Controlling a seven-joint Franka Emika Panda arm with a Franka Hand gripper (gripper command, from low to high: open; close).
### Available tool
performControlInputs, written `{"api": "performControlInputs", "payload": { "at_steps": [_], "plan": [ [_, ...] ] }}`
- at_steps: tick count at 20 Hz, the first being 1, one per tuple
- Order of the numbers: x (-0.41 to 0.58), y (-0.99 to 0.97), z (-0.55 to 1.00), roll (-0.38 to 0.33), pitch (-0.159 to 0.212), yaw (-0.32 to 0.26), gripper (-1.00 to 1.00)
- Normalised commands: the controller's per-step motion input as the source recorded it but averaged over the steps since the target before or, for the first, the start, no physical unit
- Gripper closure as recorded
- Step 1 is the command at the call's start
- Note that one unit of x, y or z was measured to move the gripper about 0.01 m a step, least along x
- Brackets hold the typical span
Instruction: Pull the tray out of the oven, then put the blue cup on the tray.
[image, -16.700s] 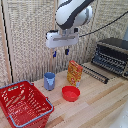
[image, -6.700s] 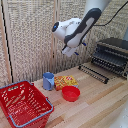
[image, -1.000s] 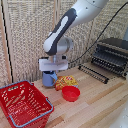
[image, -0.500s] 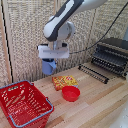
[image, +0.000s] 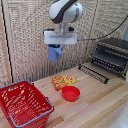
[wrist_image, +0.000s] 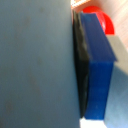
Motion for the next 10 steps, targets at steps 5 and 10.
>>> {"api": "performControlInputs", "payload": {
  "at_steps": [5,10],
  "plan": [
    [-0.088,-0.98,0.18,-0.009,0.137,-0.066,1.0],
    [-0.113,-1.0,0.05,-0.049,0.11,-0.041,1.0]
  ]
}}
